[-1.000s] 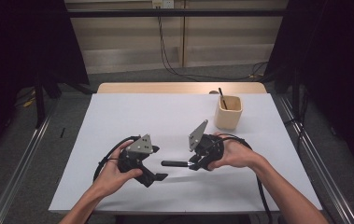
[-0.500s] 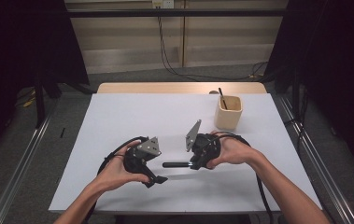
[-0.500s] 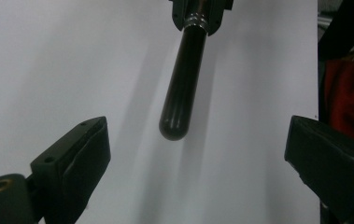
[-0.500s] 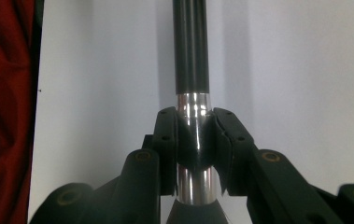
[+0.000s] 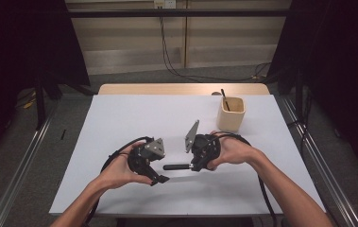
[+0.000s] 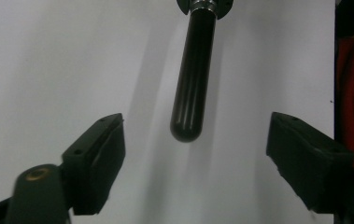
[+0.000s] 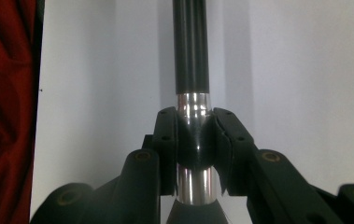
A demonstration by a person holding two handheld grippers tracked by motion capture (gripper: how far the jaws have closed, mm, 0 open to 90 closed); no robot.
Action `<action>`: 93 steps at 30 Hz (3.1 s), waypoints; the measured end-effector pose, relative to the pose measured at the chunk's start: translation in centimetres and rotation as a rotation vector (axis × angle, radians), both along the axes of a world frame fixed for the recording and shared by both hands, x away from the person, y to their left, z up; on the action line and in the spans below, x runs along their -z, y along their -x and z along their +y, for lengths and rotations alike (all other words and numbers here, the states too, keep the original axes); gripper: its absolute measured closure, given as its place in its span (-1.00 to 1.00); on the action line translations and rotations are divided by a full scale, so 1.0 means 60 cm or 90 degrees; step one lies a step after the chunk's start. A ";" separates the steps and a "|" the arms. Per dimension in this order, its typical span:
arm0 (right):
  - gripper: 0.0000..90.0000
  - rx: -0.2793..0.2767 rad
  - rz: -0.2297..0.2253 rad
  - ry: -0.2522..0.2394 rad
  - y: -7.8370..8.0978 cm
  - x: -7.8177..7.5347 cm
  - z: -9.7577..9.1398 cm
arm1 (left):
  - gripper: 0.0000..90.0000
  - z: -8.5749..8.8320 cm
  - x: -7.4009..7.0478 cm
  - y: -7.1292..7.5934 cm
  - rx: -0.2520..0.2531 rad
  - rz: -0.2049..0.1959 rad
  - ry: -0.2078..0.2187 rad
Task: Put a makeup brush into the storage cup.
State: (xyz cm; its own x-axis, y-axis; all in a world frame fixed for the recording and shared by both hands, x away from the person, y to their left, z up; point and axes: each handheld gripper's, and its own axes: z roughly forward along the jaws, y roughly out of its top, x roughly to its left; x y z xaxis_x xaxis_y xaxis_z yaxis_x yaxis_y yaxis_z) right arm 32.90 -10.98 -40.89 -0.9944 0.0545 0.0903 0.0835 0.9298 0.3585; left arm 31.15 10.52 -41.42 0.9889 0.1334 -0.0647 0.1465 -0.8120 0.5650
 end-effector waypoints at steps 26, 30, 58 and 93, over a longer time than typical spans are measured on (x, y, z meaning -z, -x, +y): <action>0.60 -0.013 -0.010 -0.009 0.004 0.000 0.011 | 0.41 -0.033 0.012 -0.014 0.019 0.026 -0.005; 0.60 -0.019 -0.021 -0.012 0.003 0.002 0.011 | 0.53 -0.033 0.013 -0.017 0.018 0.035 -0.006; 0.38 -0.022 -0.049 -0.024 0.006 0.012 0.005 | 0.66 -0.034 0.024 -0.022 0.026 0.050 -0.025; -0.92 0.144 -0.048 -0.181 0.008 0.010 -0.084 | 0.66 0.035 0.030 -0.024 -0.052 0.051 0.044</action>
